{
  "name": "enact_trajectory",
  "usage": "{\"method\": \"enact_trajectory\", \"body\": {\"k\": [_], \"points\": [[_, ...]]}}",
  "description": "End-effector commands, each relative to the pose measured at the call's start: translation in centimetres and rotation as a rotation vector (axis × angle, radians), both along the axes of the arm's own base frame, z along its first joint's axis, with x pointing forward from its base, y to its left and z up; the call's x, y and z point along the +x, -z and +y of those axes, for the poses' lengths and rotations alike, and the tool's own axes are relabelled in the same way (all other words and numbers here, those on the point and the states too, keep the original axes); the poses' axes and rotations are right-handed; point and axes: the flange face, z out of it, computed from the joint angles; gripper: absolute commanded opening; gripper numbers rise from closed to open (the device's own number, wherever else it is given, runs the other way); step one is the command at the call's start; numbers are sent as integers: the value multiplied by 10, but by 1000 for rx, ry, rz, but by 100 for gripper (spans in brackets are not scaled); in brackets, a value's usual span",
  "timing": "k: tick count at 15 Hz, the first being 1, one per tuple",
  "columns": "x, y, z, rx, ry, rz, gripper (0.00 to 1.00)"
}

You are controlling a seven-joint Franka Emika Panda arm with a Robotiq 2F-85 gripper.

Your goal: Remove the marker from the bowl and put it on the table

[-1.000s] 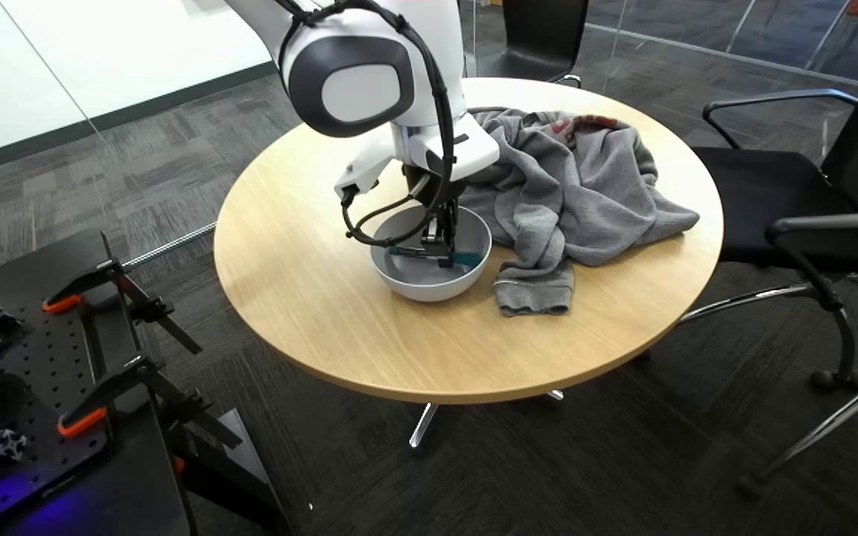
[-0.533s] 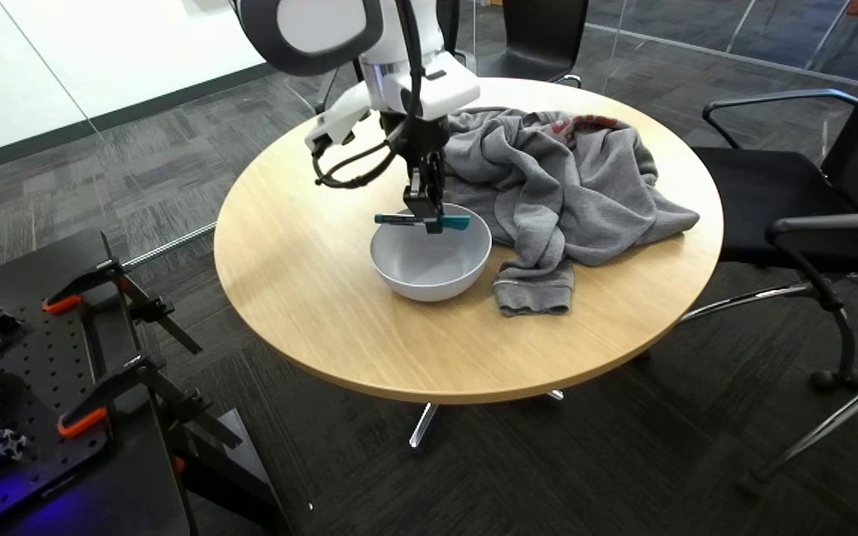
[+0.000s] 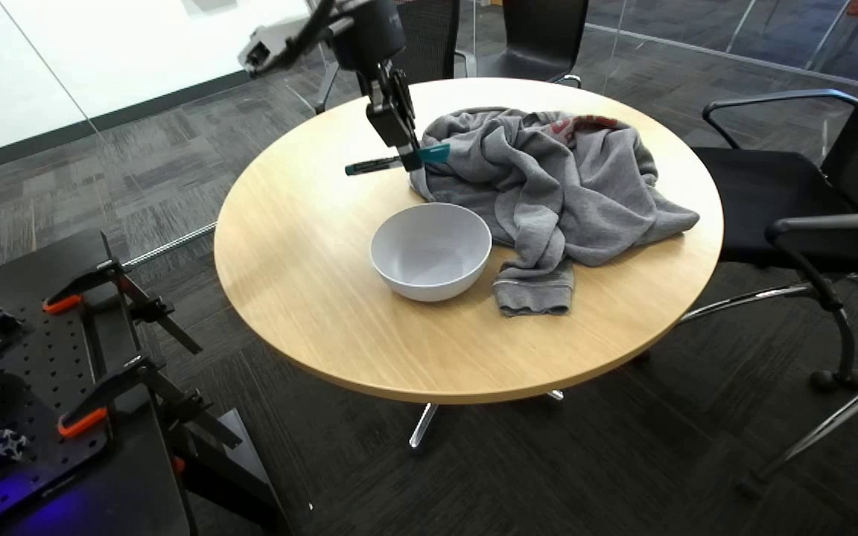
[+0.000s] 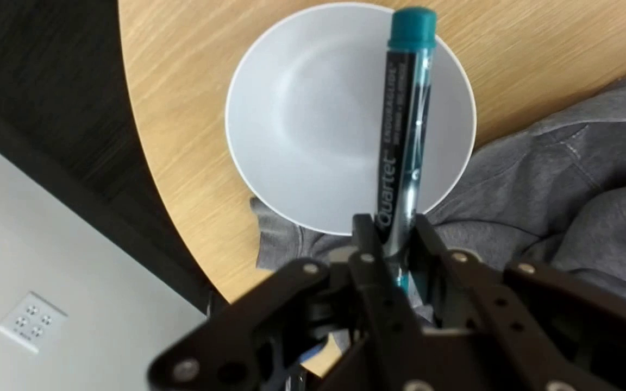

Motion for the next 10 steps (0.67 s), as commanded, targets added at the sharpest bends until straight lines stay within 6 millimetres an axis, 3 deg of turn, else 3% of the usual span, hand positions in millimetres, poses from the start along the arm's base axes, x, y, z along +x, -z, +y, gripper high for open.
{"method": "enact_trajectory", "body": {"k": [1, 6, 10], "points": [[-12, -39, 36, -63, -121, 25, 5], [-5, -56, 104, -82, -381, 97, 5], [1, -44, 154, -36, -612, 172, 5]]}}
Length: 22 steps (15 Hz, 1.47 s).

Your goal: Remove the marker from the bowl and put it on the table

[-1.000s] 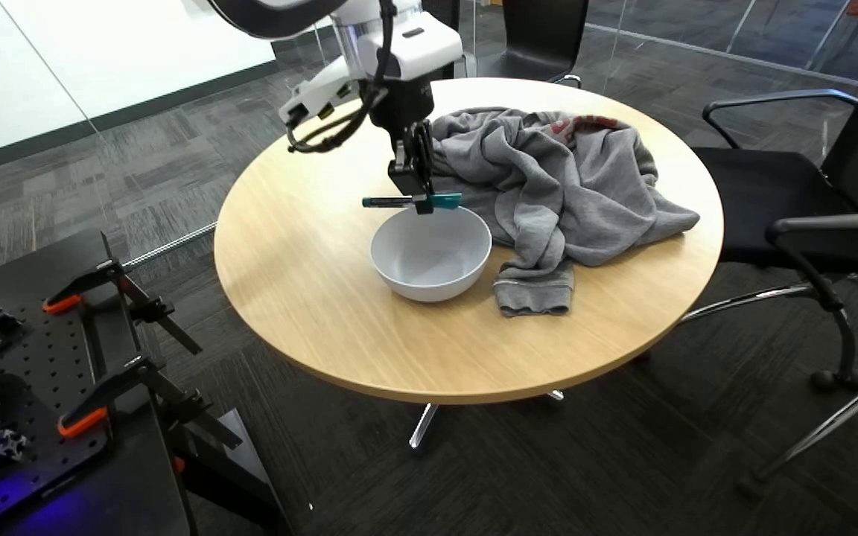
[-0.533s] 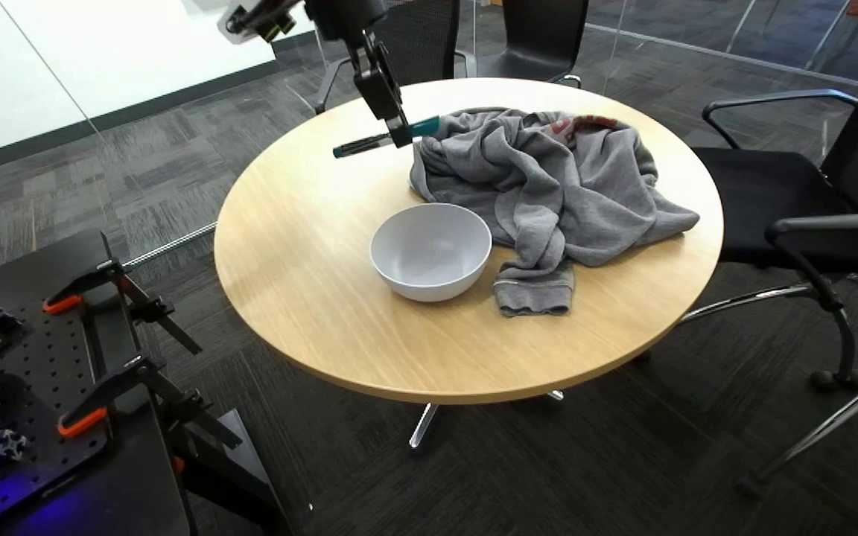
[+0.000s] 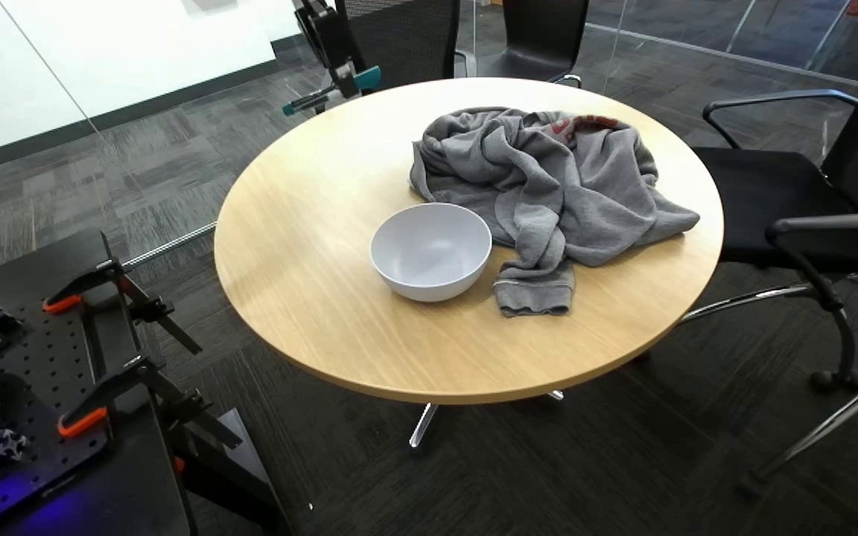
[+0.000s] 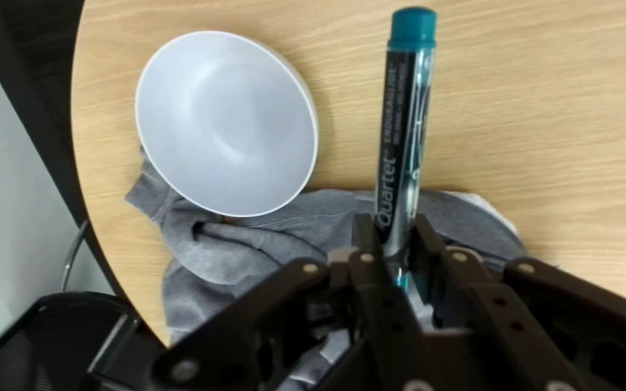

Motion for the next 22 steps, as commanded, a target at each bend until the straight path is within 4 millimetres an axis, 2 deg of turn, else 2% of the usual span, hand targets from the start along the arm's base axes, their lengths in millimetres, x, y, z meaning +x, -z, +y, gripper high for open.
{"method": "enact_trajectory", "body": {"k": [1, 5, 10, 11, 13, 16, 17, 18, 22], "points": [[6, 6, 30, 36, -182, 90, 5], [11, 27, 59, 83, -374, 221, 5], [16, 57, 74, 130, -624, 365, 5], [7, 53, 74, 104, -551, 317, 19], [11, 62, 75, 111, -601, 343, 19], [13, 63, 75, 112, -612, 347, 19], [13, 63, 75, 112, -615, 347, 5], [17, 66, 74, 103, -621, 333, 5], [32, 80, 93, 72, -715, 284, 5]]}}
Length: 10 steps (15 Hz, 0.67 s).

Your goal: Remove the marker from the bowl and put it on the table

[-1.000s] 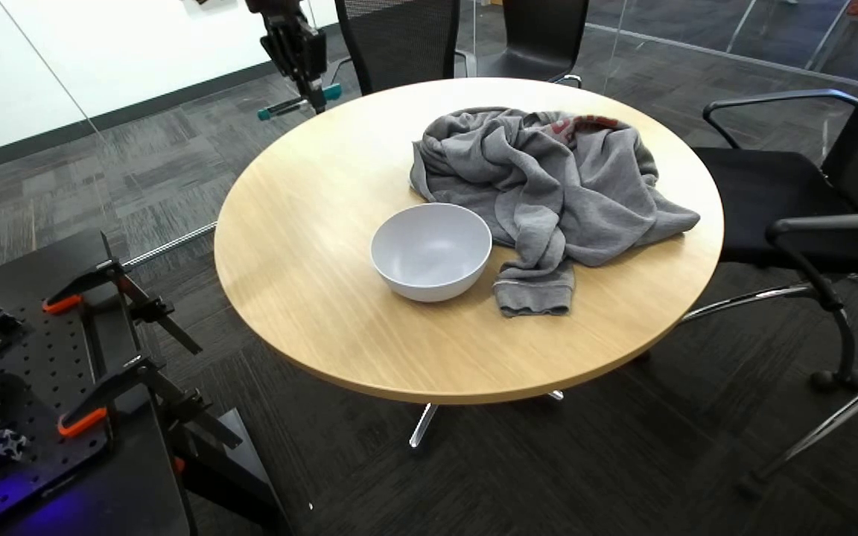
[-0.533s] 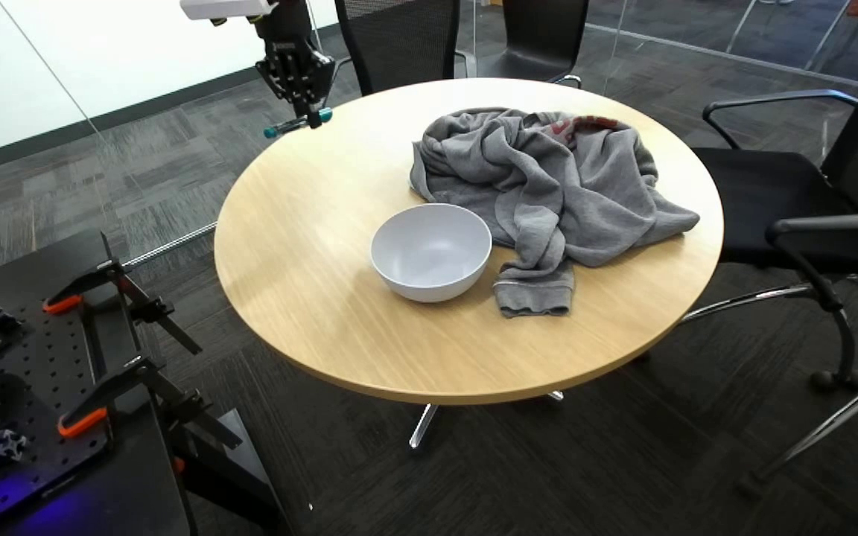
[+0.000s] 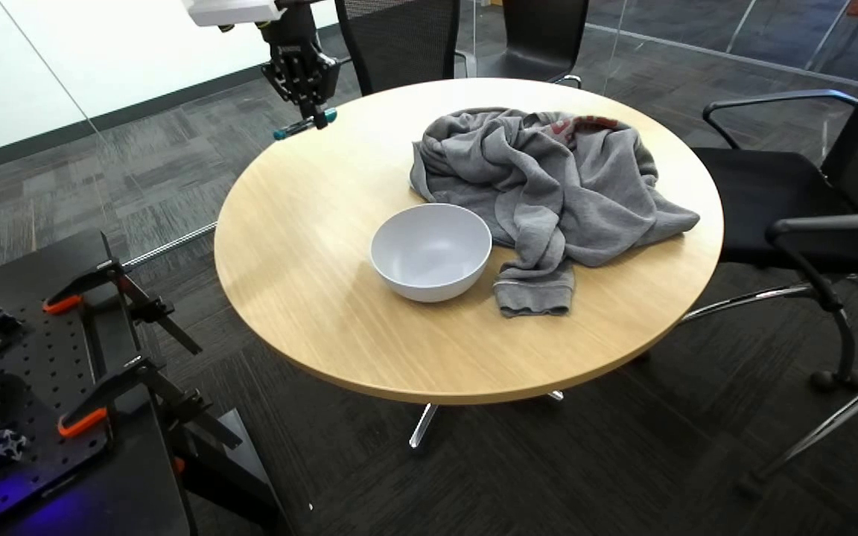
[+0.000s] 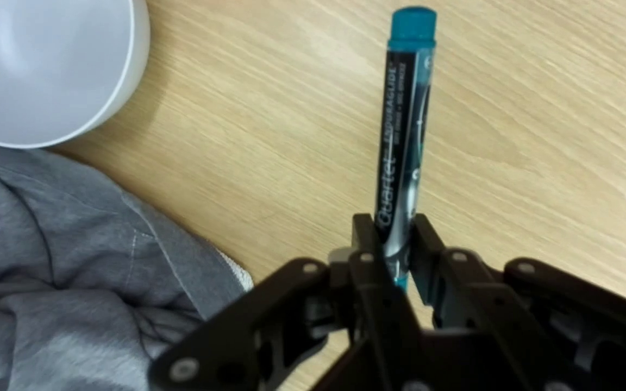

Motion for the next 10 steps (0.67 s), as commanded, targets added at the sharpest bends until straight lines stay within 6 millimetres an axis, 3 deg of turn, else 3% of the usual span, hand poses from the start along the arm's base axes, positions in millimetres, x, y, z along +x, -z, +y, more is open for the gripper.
{"method": "enact_trajectory", "body": {"k": [1, 10], "points": [[17, 13, 17, 5, -87, -55, 5], [36, 56, 42, 135, -250, -145, 5]]}}
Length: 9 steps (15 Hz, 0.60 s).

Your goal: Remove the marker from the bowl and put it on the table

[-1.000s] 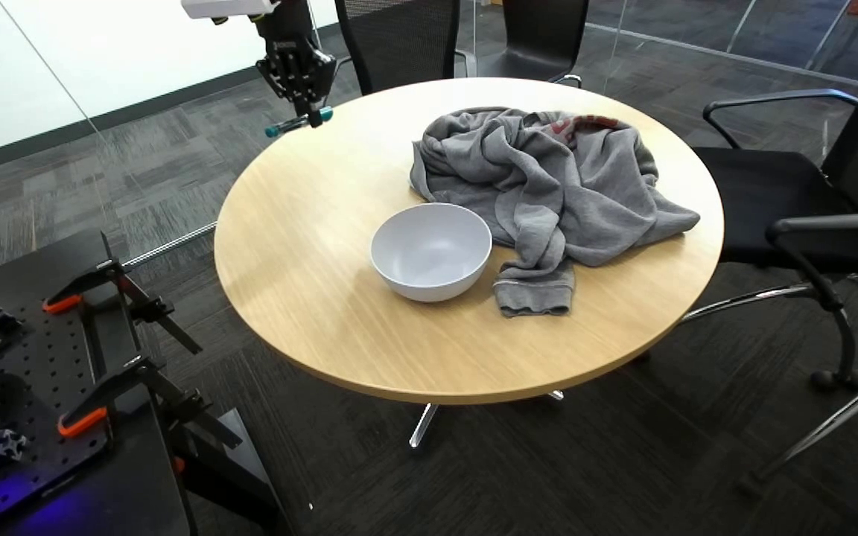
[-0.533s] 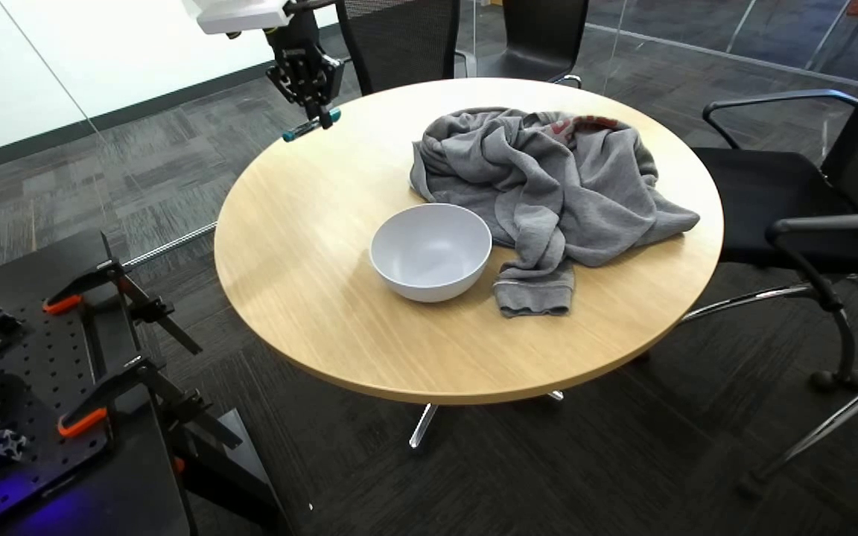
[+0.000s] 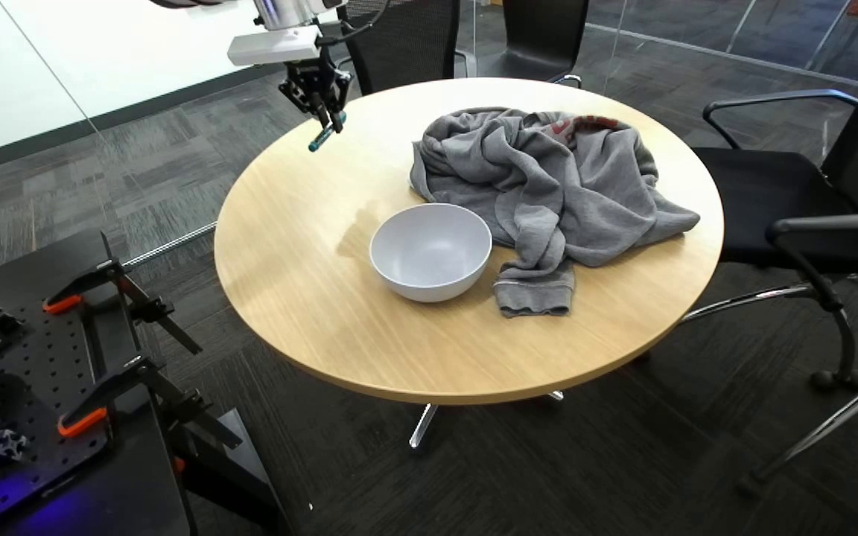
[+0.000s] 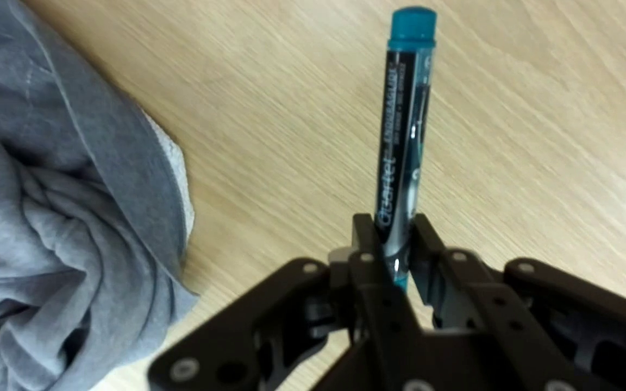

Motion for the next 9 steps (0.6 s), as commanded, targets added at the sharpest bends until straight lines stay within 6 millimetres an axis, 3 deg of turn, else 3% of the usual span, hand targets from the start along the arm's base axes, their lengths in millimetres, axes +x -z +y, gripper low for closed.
{"method": "enact_trajectory", "body": {"k": [1, 9], "points": [[12, 15, 4, 48, -63, -17, 5], [20, 63, 7, 41, -142, 38, 5]]}}
